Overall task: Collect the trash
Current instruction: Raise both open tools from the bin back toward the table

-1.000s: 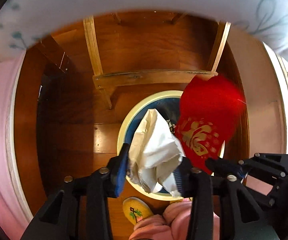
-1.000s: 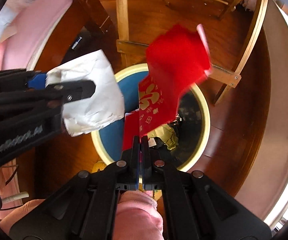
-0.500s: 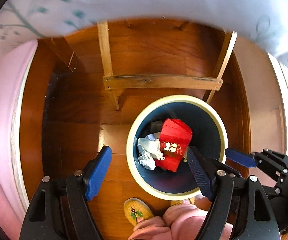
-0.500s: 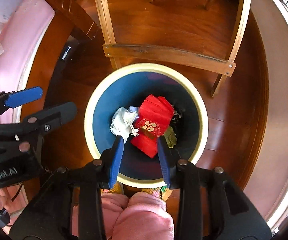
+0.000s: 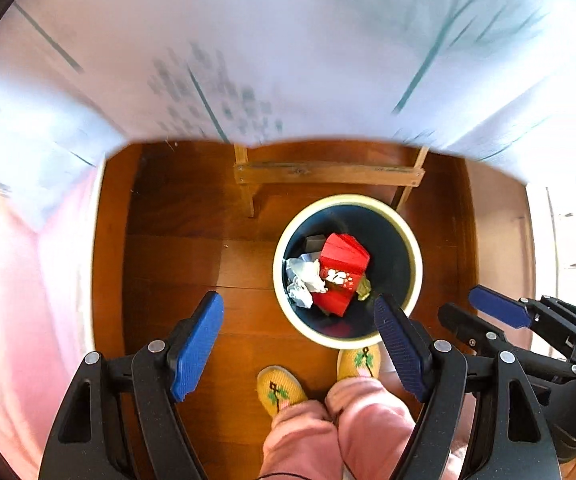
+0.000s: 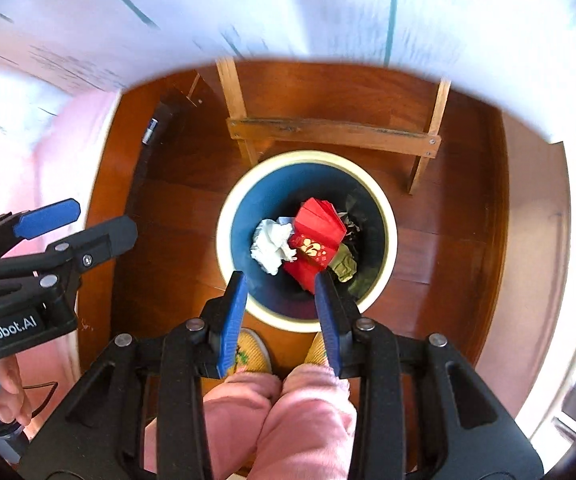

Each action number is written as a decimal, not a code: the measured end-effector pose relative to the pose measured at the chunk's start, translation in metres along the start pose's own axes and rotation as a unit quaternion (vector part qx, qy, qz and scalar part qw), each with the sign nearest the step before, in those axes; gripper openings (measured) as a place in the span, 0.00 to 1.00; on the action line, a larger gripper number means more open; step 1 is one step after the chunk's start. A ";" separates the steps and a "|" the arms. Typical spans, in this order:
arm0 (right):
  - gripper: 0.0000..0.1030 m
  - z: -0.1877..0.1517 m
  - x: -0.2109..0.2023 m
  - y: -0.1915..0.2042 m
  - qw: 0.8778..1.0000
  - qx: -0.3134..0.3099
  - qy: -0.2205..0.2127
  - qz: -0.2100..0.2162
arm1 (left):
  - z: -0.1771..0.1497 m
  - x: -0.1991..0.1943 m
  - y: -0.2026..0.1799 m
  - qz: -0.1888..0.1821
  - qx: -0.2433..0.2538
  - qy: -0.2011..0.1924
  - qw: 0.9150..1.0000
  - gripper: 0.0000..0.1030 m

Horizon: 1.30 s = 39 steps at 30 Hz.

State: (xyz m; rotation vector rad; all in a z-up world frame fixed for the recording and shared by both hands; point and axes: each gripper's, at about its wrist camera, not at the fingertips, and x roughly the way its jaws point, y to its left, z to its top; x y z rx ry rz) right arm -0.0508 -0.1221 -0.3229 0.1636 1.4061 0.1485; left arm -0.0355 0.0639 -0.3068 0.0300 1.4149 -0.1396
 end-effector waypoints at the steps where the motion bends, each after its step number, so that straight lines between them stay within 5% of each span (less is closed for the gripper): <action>1: 0.31 0.001 -0.015 0.003 1.000 -0.001 -0.004 0.001 | 0.001 -0.019 0.000 -0.002 0.001 -0.004 1.000 0.77; 19: 0.31 0.041 -0.287 0.089 0.984 -0.038 -0.171 0.021 | 0.043 -0.302 0.009 -0.027 0.042 -0.143 0.988 0.77; 28: 0.31 0.064 -0.362 0.106 0.966 -0.033 -0.255 -0.001 | 0.070 -0.369 0.008 -0.028 0.065 -0.201 0.977 0.77; 39: 0.31 0.114 -0.400 0.072 0.958 0.004 -0.286 0.012 | 0.135 -0.392 -0.004 -0.023 0.086 -0.226 0.970 0.77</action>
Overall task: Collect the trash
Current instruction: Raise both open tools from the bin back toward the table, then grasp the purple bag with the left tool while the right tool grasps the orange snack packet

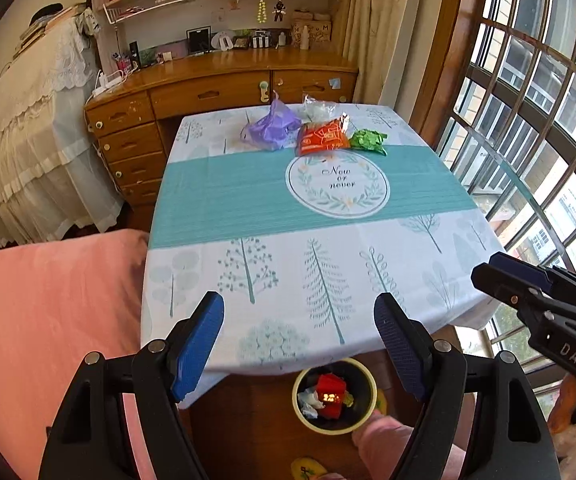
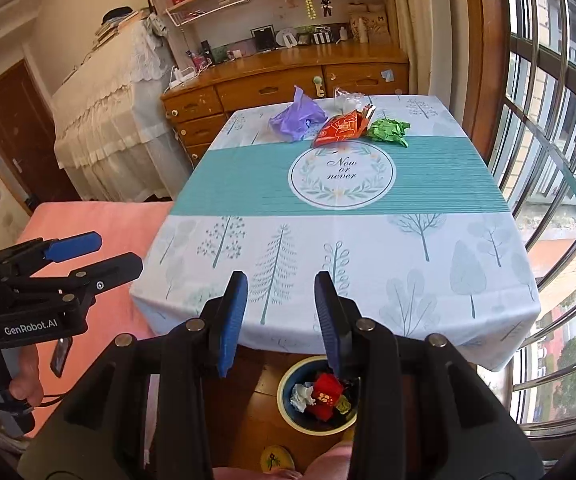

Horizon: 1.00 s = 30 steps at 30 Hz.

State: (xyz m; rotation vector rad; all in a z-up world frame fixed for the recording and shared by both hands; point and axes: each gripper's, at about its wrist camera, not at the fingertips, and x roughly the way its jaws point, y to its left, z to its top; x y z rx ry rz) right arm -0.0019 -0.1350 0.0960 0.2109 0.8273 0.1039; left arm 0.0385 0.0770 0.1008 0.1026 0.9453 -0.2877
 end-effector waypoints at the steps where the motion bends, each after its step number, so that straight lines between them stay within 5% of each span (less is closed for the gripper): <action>1: 0.31 0.006 0.006 -0.006 1.000 0.005 -0.001 0.003 | 0.007 0.004 -0.001 0.002 0.002 -0.002 1.000 0.77; 8: 0.31 0.091 0.078 -0.059 0.999 0.014 0.010 0.041 | 0.094 0.057 -0.007 0.036 0.005 -0.005 0.999 0.78; 15: 0.31 0.187 0.213 -0.148 0.993 0.050 0.052 0.097 | 0.205 0.161 -0.018 0.079 -0.002 0.023 0.997 0.80; 22: 0.31 0.220 0.356 -0.218 0.985 0.087 0.107 0.104 | 0.282 0.278 -0.005 0.115 0.010 0.060 0.991 0.82; 30: 0.31 0.232 0.444 -0.245 0.971 0.142 0.132 0.139 | 0.316 0.349 0.026 0.128 -0.008 0.079 0.989 0.85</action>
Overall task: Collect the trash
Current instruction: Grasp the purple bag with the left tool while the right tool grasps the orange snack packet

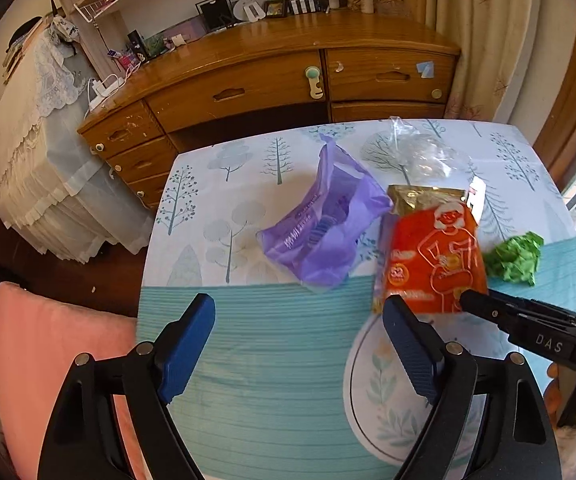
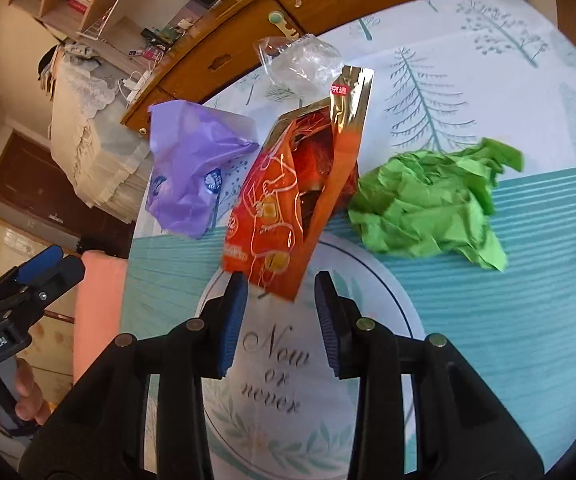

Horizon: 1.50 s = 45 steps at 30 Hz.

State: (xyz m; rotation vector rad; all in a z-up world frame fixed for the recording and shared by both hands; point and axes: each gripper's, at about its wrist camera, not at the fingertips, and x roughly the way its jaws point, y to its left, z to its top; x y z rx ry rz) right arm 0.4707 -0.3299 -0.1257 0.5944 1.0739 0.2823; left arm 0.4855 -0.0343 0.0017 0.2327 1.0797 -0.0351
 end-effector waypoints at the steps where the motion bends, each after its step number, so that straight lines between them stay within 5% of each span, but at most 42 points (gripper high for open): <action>1: 0.31 0.004 0.007 -0.002 1.000 0.006 0.000 0.003 | 0.005 0.006 -0.001 0.000 0.003 0.003 1.000 0.86; 12: 0.28 0.028 0.051 -0.016 0.998 0.053 -0.011 0.039 | 0.040 0.056 -0.012 -0.012 0.047 0.030 0.998 0.90; 24: 0.18 0.038 0.058 -0.014 0.998 0.048 -0.008 0.043 | 0.072 0.132 -0.017 -0.030 0.036 0.096 0.994 0.90; 25: 0.18 0.039 0.058 -0.014 0.998 0.047 -0.009 0.042 | 0.072 0.136 -0.019 -0.026 0.036 0.099 0.994 0.79; 26: 0.16 0.039 0.058 -0.013 0.998 0.046 -0.010 0.042 | 0.071 0.139 -0.021 -0.025 0.034 0.104 0.994 0.57; 29: 0.11 0.039 0.055 -0.008 0.998 0.032 -0.016 0.044 | 0.070 0.144 -0.022 -0.036 0.020 0.112 0.993 0.24; 32: 0.00 0.038 0.047 0.000 0.999 0.009 -0.027 0.043 | 0.064 0.134 -0.021 -0.039 0.015 0.100 0.994 0.10; 45: 0.00 -0.010 -0.019 0.054 0.996 -0.065 -0.046 0.034 | -0.030 0.033 0.009 -0.077 -0.066 0.065 0.993 0.03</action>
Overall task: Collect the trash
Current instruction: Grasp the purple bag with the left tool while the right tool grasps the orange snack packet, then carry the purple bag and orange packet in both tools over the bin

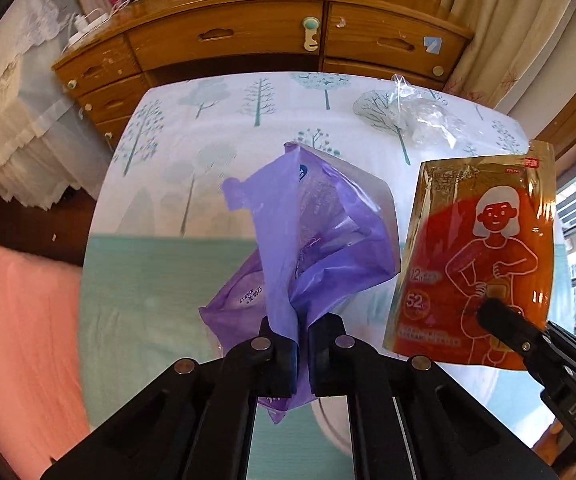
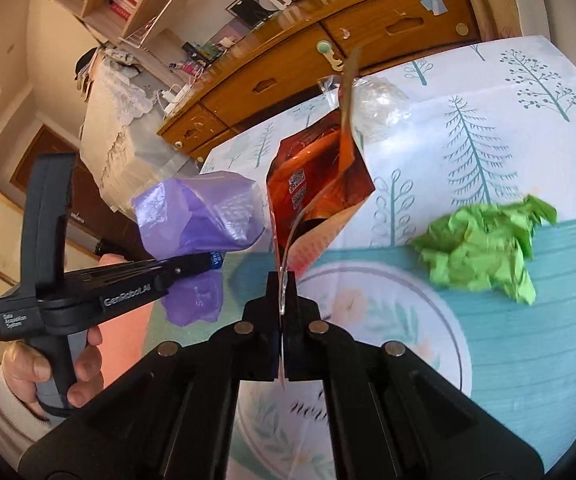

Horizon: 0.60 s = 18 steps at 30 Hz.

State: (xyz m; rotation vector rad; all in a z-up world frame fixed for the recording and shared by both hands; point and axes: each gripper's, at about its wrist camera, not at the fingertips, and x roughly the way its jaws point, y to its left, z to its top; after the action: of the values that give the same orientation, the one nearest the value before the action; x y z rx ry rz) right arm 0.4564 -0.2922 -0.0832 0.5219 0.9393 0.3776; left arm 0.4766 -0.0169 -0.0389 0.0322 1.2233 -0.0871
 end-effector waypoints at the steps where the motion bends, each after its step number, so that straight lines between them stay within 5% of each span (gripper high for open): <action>1: 0.00 -0.008 -0.008 0.007 1.000 -0.004 0.002 -0.001 | -0.012 -0.009 0.003 -0.001 -0.002 -0.004 1.000 0.03; 8: 0.00 -0.081 -0.061 0.056 0.999 -0.038 0.014 -0.014 | -0.113 -0.074 0.029 -0.016 -0.023 -0.036 0.999 0.03; 18: 0.00 -0.236 -0.114 0.141 0.991 -0.100 0.063 -0.063 | -0.279 -0.139 0.090 -0.030 -0.025 -0.046 0.998 0.03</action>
State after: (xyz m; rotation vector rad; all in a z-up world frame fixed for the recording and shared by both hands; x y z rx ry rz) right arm 0.1857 -0.1763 -0.0402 0.2562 1.0388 0.3890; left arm 0.1758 0.0994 -0.0051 -0.0520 1.1346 -0.1093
